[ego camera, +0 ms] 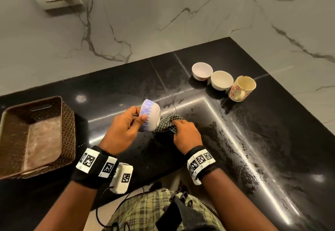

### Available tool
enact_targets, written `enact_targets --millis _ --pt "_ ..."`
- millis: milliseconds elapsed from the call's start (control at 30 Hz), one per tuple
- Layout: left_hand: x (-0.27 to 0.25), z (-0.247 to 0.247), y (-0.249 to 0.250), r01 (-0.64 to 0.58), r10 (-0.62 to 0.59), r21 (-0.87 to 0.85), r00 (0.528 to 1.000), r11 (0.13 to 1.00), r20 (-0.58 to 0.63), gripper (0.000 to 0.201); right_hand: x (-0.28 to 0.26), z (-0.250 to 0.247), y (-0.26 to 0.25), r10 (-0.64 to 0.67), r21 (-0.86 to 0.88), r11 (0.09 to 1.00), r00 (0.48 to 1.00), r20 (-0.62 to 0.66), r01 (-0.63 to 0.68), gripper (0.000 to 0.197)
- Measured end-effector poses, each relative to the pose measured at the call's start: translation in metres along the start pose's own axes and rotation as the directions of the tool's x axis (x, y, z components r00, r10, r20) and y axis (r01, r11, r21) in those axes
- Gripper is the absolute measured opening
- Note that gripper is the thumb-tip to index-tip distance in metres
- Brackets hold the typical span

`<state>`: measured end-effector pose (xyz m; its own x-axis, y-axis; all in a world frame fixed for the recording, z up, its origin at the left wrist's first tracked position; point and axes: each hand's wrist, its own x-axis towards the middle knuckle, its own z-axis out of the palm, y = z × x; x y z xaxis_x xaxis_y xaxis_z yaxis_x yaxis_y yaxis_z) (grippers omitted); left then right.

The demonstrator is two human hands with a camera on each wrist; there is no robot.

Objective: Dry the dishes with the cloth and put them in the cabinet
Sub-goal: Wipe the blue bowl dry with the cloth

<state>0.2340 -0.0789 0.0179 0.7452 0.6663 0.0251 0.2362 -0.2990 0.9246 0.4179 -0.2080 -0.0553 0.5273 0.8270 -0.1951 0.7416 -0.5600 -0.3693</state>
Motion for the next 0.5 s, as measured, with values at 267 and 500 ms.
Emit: enact_targets --millis 267,500 --pt "-0.015 -0.006 -0.019 0.01 -0.013 0.163 1.0 0.987 0.013 0.009 0.004 -0.001 -0.007 -0.032 -0.113 0.993 0.998 0.053 0.038 0.059" --pt "-0.009 0.0 -0.016 -0.007 0.0 0.126 0.998 0.992 0.055 0.016 0.005 -0.002 -0.007 -0.02 -0.165 0.986 0.997 0.074 0.032 0.066"
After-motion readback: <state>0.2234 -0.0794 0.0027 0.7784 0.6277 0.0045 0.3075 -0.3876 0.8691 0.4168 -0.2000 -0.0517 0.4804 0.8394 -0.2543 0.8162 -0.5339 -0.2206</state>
